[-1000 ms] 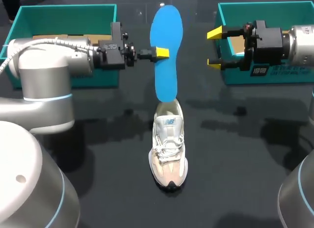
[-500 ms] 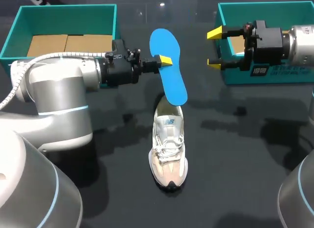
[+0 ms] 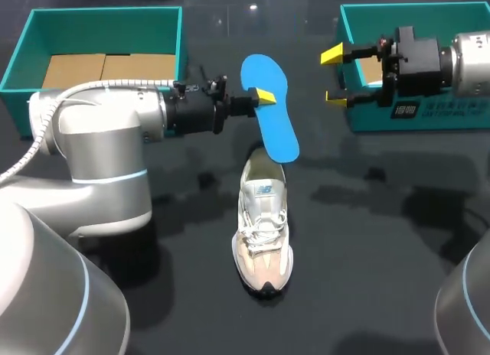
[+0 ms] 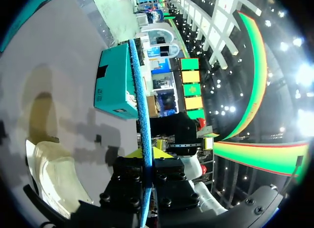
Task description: Take the shoe out of the shoebox, open the shoe tongue, remove and reinsert the insole, then place the shoe into the shoebox
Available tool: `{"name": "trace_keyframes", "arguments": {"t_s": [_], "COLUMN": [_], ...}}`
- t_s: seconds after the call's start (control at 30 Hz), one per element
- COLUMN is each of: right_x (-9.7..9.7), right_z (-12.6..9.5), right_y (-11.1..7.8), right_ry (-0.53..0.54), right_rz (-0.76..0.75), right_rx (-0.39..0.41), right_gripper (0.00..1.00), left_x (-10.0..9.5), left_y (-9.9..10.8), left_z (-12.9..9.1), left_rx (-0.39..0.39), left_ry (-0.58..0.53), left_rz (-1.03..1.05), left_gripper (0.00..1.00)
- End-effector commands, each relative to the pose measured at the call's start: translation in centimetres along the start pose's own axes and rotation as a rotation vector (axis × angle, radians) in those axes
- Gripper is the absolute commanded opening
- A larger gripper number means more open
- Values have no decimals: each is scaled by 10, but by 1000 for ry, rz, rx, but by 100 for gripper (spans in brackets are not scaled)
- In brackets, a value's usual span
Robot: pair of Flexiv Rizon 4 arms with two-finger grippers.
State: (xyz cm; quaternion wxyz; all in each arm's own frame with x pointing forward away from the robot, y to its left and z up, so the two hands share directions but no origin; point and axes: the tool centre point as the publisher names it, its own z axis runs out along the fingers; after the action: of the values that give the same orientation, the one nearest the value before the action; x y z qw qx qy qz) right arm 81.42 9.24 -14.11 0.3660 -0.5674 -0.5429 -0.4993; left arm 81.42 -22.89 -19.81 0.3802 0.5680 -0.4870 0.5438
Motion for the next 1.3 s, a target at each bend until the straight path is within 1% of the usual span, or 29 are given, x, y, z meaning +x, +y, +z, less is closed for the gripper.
{"name": "trace_keyframes", "arguments": {"t_s": [0.03, 0.2, 0.43, 0.47, 0.53, 0.57, 0.63, 0.67, 1.1, 1.17, 1.23, 1.3], "right_x": [15, 36, 57, 61, 68, 72, 79, 84, 111, 114, 114, 113], "right_z": [-1, 2, 8, 10, 12, 14, 18, 20, 53, 57, 63, 68], "right_y": [1, 3, 4, 4, 5, 5, 3, 2, -14, -18, -20, -23], "right_ry": [-112, -289, -501, -558, -631, -686, -741, -797, -1106, -1144, -1192, -1218], "right_rz": [-11, -39, -31, -18, -9, -2, -12, -18, -67, -66, -53, -48], "right_rx": [11, 28, 23, 20, 17, 15, 16, 11, -14, -15, 7, 15], "right_gripper": [100, 100, 100, 100, 100, 100, 100, 100, 100, 100, 100, 100], "left_x": [-4, -4, -4, -4, -4, -4, -4, -4, -4, -4, -4, -4], "left_y": [-3, -3, -3, -3, -3, -3, -3, -3, -3, -3, -3, -3], "left_z": [5, 5, 5, 5, 5, 5, 5, 5, 5, 5, 5, 5], "left_rx": [-10, -10, -10, -10, -10, -10, -10, -10, -10, -10, -10, -10], "left_ry": [-10, -10, -10, -10, -10, -10, -10, -10, -10, -10, -10, -10], "left_rz": [-17, -17, -17, -17, -17, -17, -17, -17, -17, -17, -17, -17], "left_gripper": [0, 0, 0, 0, 0, 0, 0, 0, 0, 0, 0, 0]}}
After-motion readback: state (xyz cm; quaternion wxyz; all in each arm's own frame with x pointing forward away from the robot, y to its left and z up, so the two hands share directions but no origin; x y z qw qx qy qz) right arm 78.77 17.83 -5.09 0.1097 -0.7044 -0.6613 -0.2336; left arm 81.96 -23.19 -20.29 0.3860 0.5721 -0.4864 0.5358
